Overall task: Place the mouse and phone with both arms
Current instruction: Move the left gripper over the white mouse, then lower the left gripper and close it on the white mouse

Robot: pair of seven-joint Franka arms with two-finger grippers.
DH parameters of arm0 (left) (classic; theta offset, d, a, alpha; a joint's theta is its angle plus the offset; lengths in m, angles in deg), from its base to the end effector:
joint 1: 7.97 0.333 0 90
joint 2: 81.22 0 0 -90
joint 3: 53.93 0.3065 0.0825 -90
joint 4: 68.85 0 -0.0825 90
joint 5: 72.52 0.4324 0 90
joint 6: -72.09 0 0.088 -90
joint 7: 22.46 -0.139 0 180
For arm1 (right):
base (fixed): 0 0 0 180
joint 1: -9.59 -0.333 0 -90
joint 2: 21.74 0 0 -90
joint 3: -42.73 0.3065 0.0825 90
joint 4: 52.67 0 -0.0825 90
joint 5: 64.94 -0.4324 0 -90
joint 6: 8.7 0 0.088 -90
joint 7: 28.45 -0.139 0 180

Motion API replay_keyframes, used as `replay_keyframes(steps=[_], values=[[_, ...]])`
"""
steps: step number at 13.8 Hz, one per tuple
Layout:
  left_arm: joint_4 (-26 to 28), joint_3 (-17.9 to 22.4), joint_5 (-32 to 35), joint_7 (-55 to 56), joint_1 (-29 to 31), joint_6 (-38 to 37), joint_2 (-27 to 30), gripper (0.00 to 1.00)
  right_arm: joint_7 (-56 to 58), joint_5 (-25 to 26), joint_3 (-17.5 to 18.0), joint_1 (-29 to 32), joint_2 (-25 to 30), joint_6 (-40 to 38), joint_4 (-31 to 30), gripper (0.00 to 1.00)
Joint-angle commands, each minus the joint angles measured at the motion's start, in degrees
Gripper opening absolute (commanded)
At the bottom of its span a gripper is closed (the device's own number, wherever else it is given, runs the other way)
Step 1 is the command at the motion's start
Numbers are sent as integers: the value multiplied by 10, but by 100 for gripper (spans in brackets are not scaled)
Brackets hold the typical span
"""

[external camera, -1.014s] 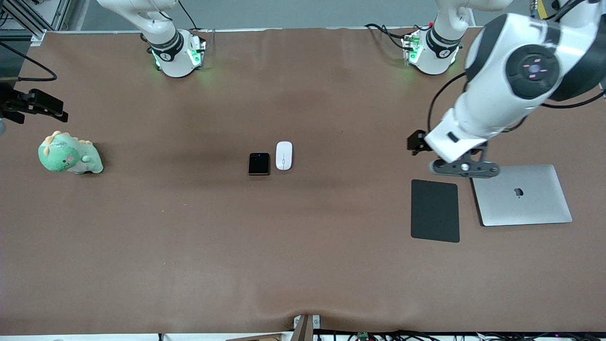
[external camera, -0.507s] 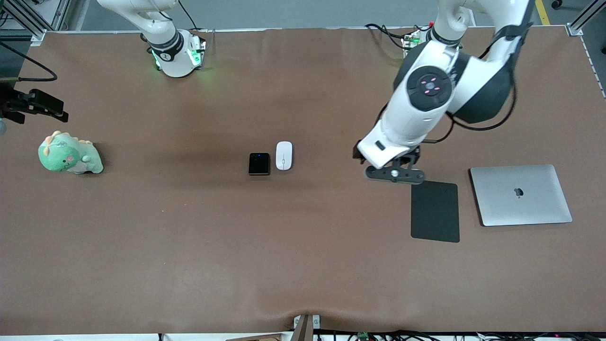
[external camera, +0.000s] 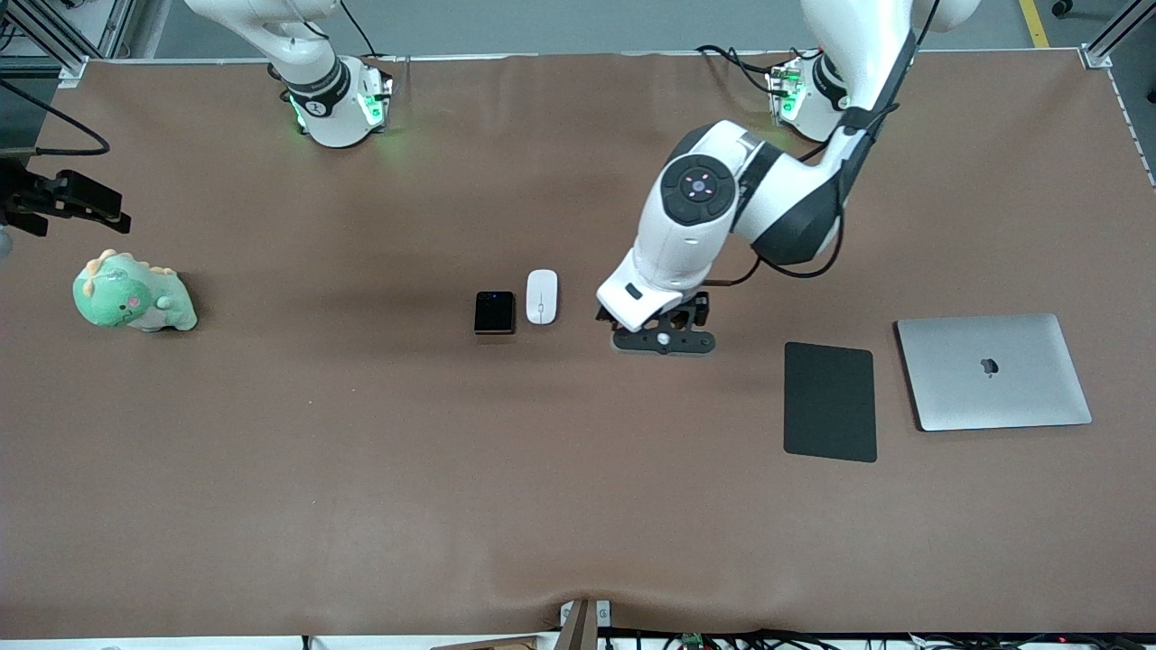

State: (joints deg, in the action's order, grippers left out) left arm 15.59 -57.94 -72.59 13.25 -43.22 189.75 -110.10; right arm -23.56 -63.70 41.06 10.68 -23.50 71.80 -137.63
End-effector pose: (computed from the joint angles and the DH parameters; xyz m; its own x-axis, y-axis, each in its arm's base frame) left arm 0.5834 -0.4685 0.3350 0.9979 -0.0499 0.0419 -0.0528 -0.9959 0.0731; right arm 0.5904 -0.0315 0.5963 0.9934 0.0338 -0.1098 0.0354 -0.9993 0.0132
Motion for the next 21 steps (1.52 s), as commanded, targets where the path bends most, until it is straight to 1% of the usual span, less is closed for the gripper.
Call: replay_keyframes(steps=[1, 3, 6, 8, 10, 12, 15, 21], values=[[-14, 6, 0, 30, -21, 12, -17, 100, 6, 0, 4, 3, 9, 5, -9, 100], [-15, 6, 0, 41, -35, 16, -21, 100, 6, 0, 4, 3, 9, 5, -9, 100], [-16, 6, 0, 61, -42, 59, -37, 100, 6, 0, 4, 3, 9, 5, -9, 100], [-16, 7, 0, 67, -49, 71, -44, 100, 6, 0, 4, 3, 9, 5, -9, 100], [-31, 8, 0, 71, -57, 87, -59, 100, 6, 0, 4, 3, 9, 5, -9, 100], [-47, 9, 0, 83, -71, 90, -72, 100, 6, 0, 4, 3, 8, 5, -8, 100], [-48, 9, 1, 86, -87, 91, -82, 100, 6, 0, 4, 3, 6, 6, -8, 100], [-49, 11, 5, 139, -116, 93, -108, 100, 6, 0, 4, 3, 6, 6, -8, 100]])
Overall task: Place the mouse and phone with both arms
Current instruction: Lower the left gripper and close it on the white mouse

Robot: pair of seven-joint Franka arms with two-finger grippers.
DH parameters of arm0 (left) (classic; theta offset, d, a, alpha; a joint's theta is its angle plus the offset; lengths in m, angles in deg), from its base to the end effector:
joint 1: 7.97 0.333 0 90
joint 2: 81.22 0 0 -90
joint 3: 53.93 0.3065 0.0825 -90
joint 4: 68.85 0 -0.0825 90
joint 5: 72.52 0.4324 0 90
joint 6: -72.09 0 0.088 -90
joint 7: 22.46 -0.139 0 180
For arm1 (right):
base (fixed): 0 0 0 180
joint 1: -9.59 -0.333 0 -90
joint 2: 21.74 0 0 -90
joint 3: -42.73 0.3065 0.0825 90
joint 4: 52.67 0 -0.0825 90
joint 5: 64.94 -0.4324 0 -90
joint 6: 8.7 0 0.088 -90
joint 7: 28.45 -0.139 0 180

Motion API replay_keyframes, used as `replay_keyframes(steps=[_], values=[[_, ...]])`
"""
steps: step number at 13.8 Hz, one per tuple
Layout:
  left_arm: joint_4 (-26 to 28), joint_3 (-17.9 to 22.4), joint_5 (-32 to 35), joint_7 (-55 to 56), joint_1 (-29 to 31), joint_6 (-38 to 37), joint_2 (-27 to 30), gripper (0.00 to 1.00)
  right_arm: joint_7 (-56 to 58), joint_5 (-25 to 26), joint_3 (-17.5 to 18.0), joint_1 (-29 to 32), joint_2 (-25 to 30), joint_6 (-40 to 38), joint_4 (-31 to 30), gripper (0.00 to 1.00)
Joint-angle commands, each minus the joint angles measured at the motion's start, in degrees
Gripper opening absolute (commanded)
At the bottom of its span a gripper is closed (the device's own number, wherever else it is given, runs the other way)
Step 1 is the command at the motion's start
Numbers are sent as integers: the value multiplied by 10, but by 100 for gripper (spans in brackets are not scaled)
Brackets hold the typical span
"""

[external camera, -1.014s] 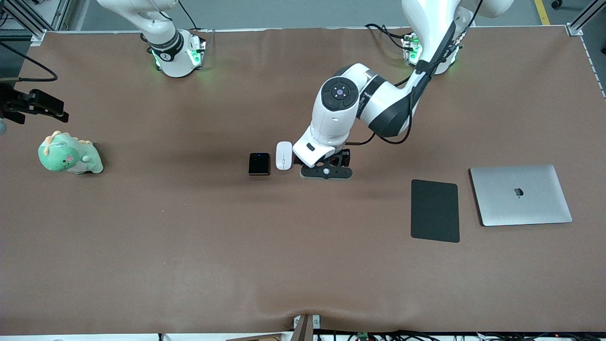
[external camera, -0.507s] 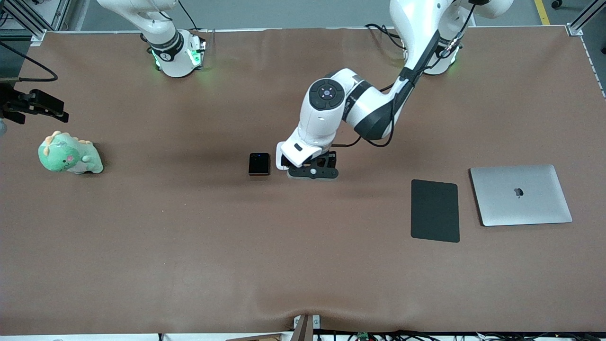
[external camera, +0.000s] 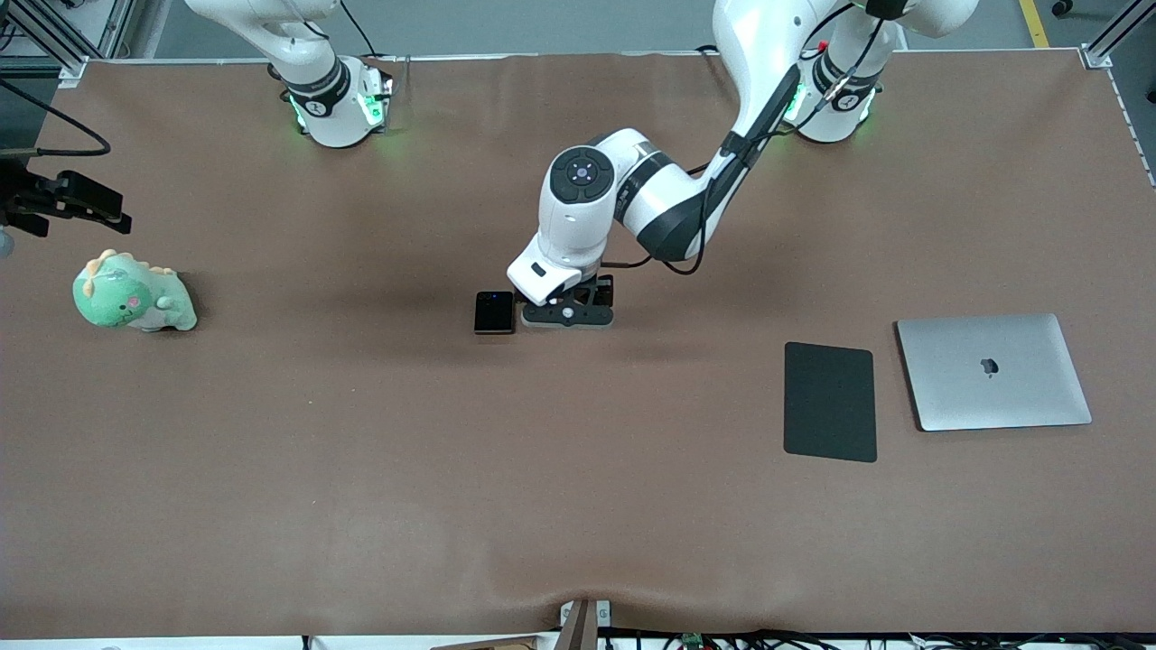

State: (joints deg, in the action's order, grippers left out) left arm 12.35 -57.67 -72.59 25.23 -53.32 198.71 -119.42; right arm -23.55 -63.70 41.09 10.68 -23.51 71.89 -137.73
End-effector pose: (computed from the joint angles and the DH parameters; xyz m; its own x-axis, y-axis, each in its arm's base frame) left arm 0.5142 -0.5817 0.2565 0.9985 -0.0039 0.0546 -0.0105 -0.9925 0.1215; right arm 0.5907 -0.0312 0.5954 0.9933 0.0345 -0.1102 0.0362 -0.9993 0.0131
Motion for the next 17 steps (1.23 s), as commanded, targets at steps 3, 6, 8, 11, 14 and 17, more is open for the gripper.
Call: replay_keyframes(steps=[3, 6, 8, 11, 14, 17], values=[[-16, 8, 5, 19, -29, 44, -34, 100, 6, 0, 3, 2, 5, 5, -7, 100], [-15, 8, 5, 17, -46, 58, -57, 100, 6, 0, 3, 3, 5, 5, -7, 100], [-14, 7, 5, 14, -49, 58, -71, 100, 6, 0, 3, 4, 5, 5, -8, 100], [-14, 7, 5, 13, -63, 58, -86, 100, 6, 0, 3, 4, 5, 4, -8, 100], [-12, 7, 6, 11, -66, 58, -100, 100, 6, 0, 3, 3, 5, 4, -8, 100], [-14, 8, 19, 12, -74, 65, -119, 100, 6, 0, 3, 3, 5, 5, -8, 100]])
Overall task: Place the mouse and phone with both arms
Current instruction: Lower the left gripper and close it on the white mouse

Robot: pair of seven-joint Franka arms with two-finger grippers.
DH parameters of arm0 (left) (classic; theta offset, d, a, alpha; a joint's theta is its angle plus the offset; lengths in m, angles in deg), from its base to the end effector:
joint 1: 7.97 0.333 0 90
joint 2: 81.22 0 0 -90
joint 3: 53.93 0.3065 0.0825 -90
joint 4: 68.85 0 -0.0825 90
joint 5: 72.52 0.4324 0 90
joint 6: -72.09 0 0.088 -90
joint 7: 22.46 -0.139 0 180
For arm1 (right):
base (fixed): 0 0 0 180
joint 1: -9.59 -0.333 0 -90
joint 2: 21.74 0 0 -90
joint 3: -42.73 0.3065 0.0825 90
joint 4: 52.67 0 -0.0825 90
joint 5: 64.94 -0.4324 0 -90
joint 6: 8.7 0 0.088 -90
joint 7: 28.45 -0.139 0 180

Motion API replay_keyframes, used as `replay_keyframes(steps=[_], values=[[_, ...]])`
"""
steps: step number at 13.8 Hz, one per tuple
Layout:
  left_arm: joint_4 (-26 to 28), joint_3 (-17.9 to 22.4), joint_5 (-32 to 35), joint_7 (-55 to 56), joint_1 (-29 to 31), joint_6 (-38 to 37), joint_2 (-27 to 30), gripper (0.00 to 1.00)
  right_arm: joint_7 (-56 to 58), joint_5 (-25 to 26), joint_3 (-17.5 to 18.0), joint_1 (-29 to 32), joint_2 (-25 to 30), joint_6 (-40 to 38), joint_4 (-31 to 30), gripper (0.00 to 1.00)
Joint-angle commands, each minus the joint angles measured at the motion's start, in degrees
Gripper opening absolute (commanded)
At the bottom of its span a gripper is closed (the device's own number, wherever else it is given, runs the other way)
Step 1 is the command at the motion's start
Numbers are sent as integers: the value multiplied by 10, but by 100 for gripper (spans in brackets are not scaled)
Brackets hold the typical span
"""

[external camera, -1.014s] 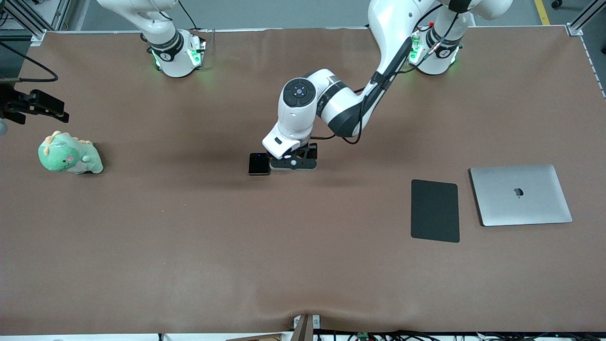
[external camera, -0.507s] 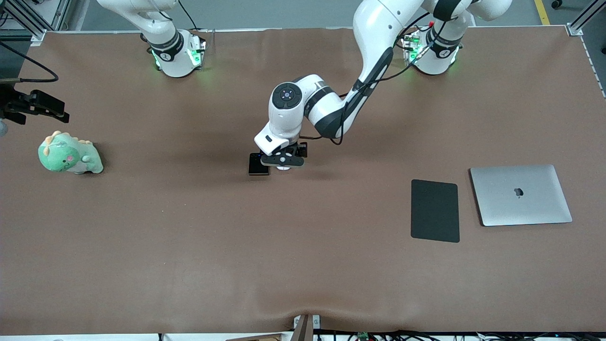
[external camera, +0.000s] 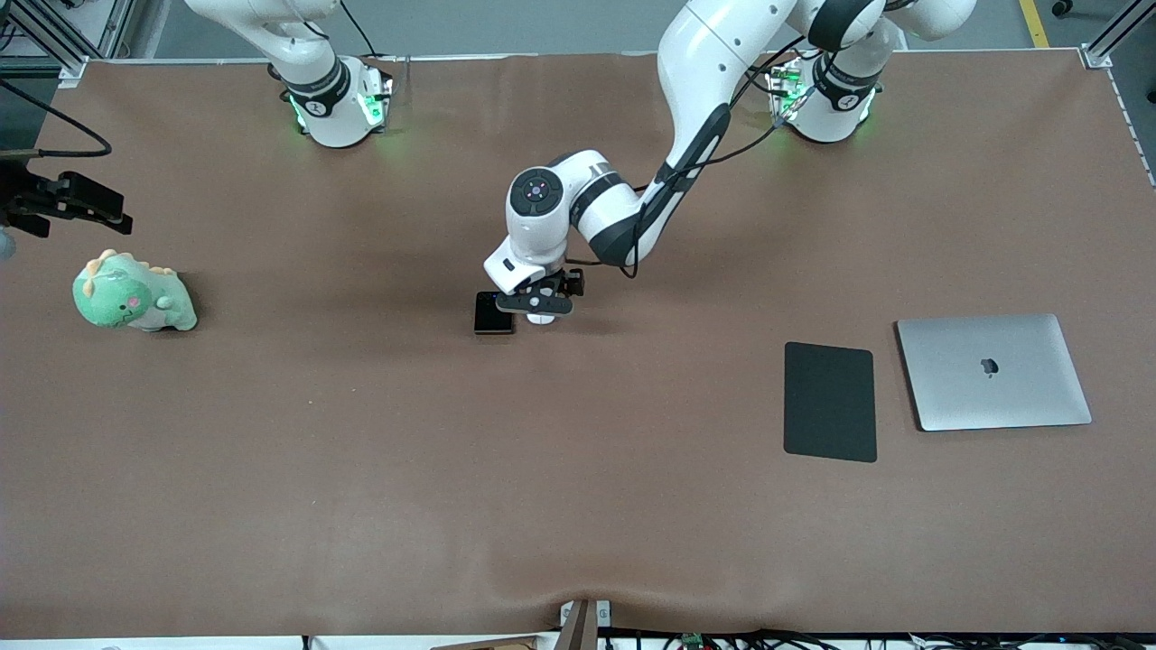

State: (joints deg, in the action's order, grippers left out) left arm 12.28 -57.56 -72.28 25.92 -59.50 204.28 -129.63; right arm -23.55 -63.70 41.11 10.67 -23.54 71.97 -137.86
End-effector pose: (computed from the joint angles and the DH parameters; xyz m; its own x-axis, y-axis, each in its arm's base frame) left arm 0.4423 -0.6236 0.1293 0.9951 -0.0986 -0.0016 -0.0983 -0.9931 0.0647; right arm 0.5909 -0.0309 0.5941 0.9931 0.0351 -0.1115 0.0367 -0.9992 0.0130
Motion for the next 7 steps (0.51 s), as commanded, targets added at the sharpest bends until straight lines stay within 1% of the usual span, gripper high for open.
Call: replay_keyframes(steps=[1, 3, 7], values=[[-13, 6, 19, 6, -13, 20, -20, 100, 5, 0, 3, 3, 6, 5, -7, 100], [-13, 6, 20, 8, -14, 39, -29, 100, 5, 0, 3, 3, 6, 5, -6, 100], [-11, 6, 20, 7, -17, 40, -31, 100, 5, 0, 3, 3, 6, 4, -7, 100]])
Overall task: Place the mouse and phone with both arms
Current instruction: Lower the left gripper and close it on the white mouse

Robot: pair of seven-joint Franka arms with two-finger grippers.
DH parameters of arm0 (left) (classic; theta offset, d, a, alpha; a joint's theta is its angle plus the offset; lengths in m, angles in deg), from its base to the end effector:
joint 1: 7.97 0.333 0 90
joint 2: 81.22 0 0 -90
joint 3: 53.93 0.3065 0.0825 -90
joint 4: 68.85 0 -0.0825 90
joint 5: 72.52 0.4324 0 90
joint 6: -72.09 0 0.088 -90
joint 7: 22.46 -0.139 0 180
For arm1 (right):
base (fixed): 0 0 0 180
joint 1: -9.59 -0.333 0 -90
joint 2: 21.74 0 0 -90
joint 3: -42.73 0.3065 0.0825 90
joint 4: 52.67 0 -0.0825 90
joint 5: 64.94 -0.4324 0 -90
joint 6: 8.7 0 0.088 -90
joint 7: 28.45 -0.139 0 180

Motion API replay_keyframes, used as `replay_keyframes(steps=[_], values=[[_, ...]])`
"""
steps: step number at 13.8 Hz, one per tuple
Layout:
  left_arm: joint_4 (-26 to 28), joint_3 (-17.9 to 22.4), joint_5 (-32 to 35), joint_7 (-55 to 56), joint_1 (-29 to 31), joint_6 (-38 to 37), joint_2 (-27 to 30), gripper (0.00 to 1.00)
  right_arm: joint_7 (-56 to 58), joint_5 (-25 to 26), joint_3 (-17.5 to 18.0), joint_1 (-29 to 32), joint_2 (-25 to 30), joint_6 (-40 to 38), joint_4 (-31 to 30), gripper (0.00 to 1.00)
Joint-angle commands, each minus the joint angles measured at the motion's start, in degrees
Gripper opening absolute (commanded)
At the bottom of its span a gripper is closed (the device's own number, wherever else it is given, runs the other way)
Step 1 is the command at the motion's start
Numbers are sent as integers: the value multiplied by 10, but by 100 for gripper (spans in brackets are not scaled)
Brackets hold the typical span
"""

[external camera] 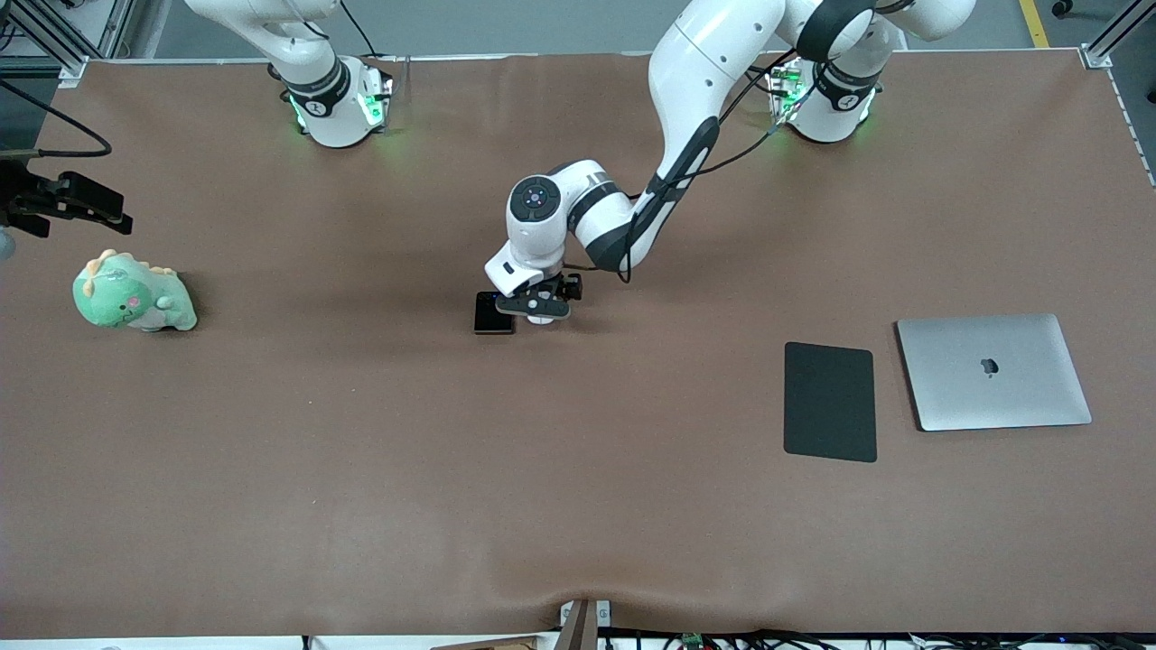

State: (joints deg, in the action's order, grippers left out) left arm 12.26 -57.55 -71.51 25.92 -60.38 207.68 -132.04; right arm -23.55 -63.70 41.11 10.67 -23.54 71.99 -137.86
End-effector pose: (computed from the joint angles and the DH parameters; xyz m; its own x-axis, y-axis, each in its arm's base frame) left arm 0.4325 -0.6292 0.1030 0.9926 -0.1200 0.0166 -0.1209 -0.9900 0.0726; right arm 0.5910 -0.0309 0.5941 0.9932 0.0351 -0.1112 0.0368 -0.9992 0.0130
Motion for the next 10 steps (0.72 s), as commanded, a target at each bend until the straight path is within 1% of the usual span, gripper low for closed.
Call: replay_keyframes(steps=[1, 2, 4, 5, 6, 10], values=[[-11, 5, 13, 7, -9, 6, -8, 100, 5, 0, 3, 4, 6, 3, -6, 100], [-11, 5, 13, 8, -9, 6, -9, 90, 5, 0, 3, 3, 6, 4, -6, 100], [-10, 5, 12, 10, -9, 3, -7, 49, 5, 0, 3, 3, 6, 4, -6, 100], [-10, 5, 12, 10, -8, -1, -6, 22, 5, 0, 3, 1, 6, 4, -4, 100], [-10, 5, 9, 12, -7, -3, -5, 0, 5, 0, 4, 0, 6, 4, -4, 100], [-10, 5, 5, 12, -3, -58, 12, 0, 5, -1, 4, -2, 3, 4, -2, 100]])
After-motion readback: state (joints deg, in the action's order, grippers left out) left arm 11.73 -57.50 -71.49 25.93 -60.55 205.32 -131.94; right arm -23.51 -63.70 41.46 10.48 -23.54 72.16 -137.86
